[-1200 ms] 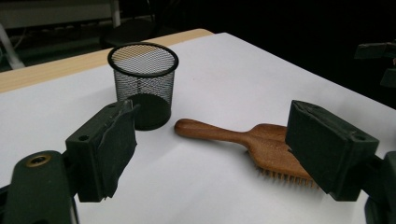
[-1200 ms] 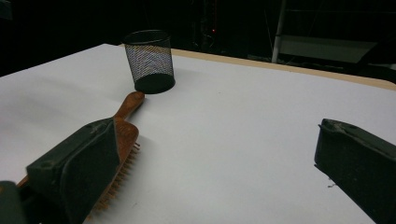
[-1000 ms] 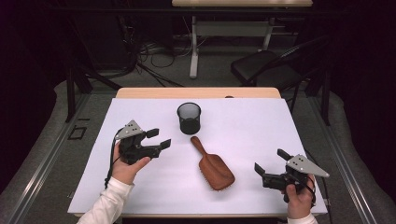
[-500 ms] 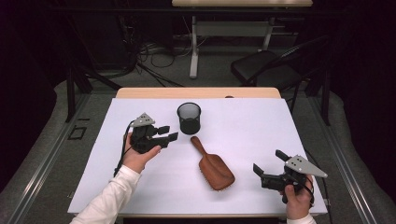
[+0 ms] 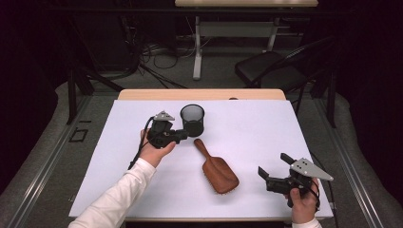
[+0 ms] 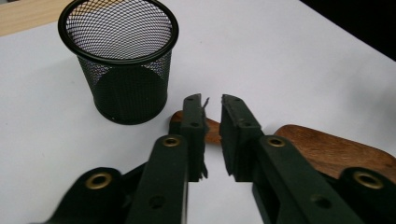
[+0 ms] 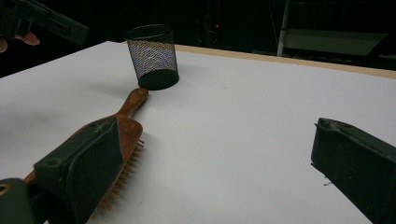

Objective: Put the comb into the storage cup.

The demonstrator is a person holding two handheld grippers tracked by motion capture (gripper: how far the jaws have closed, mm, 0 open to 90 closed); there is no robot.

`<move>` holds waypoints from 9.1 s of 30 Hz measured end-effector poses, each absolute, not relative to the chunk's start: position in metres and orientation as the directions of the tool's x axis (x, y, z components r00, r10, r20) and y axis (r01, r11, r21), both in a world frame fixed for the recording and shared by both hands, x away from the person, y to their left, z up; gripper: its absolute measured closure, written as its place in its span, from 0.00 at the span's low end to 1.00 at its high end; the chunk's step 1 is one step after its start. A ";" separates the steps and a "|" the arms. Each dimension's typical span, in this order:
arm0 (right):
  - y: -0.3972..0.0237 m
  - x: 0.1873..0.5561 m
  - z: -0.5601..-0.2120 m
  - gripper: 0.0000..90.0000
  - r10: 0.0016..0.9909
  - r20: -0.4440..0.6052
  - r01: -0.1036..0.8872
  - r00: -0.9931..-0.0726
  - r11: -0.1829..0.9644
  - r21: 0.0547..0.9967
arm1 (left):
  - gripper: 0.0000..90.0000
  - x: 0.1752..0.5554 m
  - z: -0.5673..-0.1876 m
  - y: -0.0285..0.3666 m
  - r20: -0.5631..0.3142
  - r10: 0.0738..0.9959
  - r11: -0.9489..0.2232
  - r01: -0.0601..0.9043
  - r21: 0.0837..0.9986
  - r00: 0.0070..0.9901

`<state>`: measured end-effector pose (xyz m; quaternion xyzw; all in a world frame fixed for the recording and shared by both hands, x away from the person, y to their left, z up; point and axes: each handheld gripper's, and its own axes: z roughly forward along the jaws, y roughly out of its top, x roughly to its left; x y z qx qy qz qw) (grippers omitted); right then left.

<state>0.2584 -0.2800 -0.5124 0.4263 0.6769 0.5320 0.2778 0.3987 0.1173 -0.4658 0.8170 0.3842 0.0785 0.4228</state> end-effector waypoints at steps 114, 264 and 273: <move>-0.288 0.260 -0.517 0.09 0.874 0.099 0.305 -0.476 0.059 0.950 | 1.00 0.400 -0.536 0.067 -0.146 0.624 -0.605 0.593 0.531 0.768; -0.288 0.259 -0.518 0.09 0.875 0.096 0.309 -0.475 0.064 0.949 | 0.03 0.349 -0.530 0.071 -0.091 0.435 -0.740 0.413 0.531 0.896; -0.289 0.259 -0.518 0.09 0.874 0.098 0.311 -0.476 0.063 0.948 | 0.09 0.348 -0.532 0.065 -0.074 0.423 -0.755 0.396 0.522 0.903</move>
